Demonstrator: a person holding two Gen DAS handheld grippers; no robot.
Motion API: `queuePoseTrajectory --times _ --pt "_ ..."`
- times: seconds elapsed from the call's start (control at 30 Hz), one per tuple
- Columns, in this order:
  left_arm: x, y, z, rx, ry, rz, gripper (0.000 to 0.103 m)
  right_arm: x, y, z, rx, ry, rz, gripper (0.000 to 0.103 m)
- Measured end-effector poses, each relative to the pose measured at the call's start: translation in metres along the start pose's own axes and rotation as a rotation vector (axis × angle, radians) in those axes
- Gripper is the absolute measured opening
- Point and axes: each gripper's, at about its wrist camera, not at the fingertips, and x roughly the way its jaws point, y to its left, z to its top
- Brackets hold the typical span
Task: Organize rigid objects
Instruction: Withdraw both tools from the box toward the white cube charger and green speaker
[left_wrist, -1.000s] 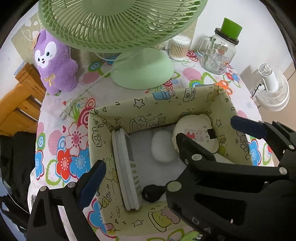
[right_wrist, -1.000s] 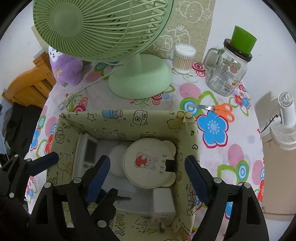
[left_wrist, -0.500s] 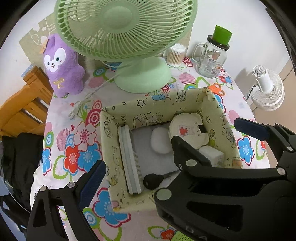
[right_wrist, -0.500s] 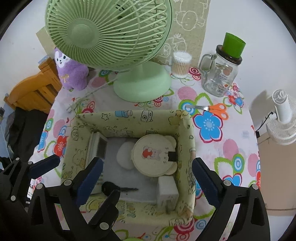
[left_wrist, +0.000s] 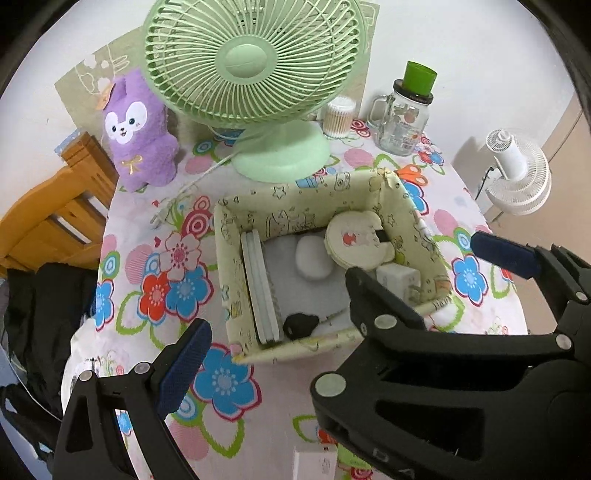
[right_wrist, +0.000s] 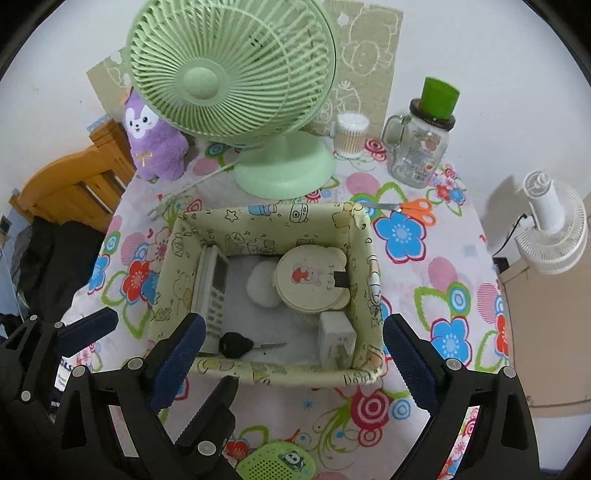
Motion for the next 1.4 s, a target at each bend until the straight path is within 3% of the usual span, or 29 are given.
queuePoseTrajectory --times 1.03,1.4 --pt "-0.067 -0.013 -0.061 0.073 -0.087 0.029 0.097 -0.079 0.016 -0.061 0.008 -0.089 -0.069 0.098" --pt "-0.069 -0.014 -0.083 0.105 -0.095 0.027 0.097 -0.084 0.018 -0.085 0.032 -0.069 -0.088 0.098"
